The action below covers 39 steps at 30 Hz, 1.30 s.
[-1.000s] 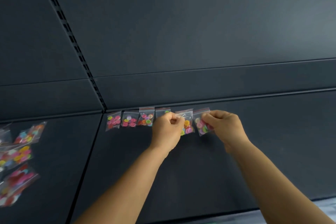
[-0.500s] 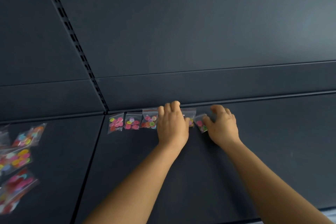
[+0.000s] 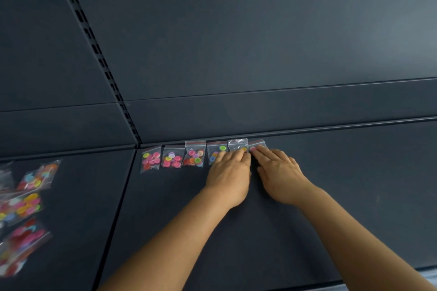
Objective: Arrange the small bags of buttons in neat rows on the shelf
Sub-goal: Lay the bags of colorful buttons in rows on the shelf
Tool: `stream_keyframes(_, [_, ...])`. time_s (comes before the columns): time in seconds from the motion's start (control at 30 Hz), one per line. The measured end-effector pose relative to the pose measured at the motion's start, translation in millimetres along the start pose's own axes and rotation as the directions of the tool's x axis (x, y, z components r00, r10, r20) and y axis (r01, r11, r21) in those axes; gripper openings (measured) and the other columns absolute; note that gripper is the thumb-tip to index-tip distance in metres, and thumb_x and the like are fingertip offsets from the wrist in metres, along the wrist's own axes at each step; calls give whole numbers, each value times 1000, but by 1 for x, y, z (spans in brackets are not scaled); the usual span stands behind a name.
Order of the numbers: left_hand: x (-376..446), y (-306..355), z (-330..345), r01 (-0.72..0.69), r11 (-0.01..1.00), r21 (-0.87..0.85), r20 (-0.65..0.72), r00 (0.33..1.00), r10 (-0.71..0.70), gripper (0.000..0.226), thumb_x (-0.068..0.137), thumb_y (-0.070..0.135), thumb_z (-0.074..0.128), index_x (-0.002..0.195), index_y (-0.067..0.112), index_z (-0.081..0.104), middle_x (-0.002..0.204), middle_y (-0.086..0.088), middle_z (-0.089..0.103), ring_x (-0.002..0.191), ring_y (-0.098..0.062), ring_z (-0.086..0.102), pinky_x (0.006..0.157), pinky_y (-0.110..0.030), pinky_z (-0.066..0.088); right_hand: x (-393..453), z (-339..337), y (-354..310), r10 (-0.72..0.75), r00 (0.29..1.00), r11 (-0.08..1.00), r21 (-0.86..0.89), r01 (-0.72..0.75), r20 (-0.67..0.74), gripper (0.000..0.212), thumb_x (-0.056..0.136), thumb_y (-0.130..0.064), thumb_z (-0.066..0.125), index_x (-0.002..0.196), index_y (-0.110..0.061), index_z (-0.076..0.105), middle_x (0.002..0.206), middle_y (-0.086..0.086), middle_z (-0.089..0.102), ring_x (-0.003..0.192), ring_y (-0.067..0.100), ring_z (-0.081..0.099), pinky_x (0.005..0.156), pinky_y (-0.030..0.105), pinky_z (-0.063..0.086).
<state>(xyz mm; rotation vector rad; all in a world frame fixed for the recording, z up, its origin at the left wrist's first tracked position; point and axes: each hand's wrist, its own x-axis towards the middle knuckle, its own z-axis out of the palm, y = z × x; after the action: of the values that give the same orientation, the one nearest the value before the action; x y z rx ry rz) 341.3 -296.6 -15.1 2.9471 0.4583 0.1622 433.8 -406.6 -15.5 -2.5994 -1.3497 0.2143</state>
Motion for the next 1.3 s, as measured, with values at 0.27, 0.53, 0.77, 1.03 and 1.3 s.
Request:
stream_keyframes(0.27, [0,-6,1,7,1000,-11,21,1000,-7,52,100,24,39,147,12,21,155,-4,21,142,-21,17,117,-35,4,3,3,9,-23,999,1000,-15,23,-46,59,94,-15,34,149,-29,18,155,-11,20,137,16,24,110,31,22])
stream_keyframes(0.53, [4,-3,-4,44,998,-41,69,997,-42,54,99,25,41,148,12,22,154,-5,21,142,-24,16,116,-36,6,12,7,0,20,1000,997,-81,-21,-10,59,96,-24,31,151,-24,7,157,-9,11,138,18,16,109,33,19])
stream_keyframes(0.77, [5,0,-9,55,998,-24,106,993,-53,54,99,24,40,148,13,20,155,-5,18,142,-24,14,117,-37,7,11,3,-4,17,1000,995,-97,-15,20,58,97,-28,30,150,-22,8,156,-8,12,136,21,17,108,36,20])
stream_keyframes(1.03, [-18,-6,-23,103,993,-63,7,995,-103,58,98,26,42,149,14,17,156,-6,15,143,-23,11,116,-36,6,4,-9,-18,-1,996,999,-46,-3,-85,46,96,-31,36,140,-23,32,151,-6,24,136,21,20,108,37,21])
stream_keyframes(1.3, [-88,-61,-60,239,970,-34,-150,959,-241,61,96,34,46,148,20,18,154,-2,19,142,-21,14,115,-34,12,-8,-20,-90,-170,978,985,-28,168,-120,57,92,-45,45,143,-25,28,153,-5,23,139,20,18,112,39,17])
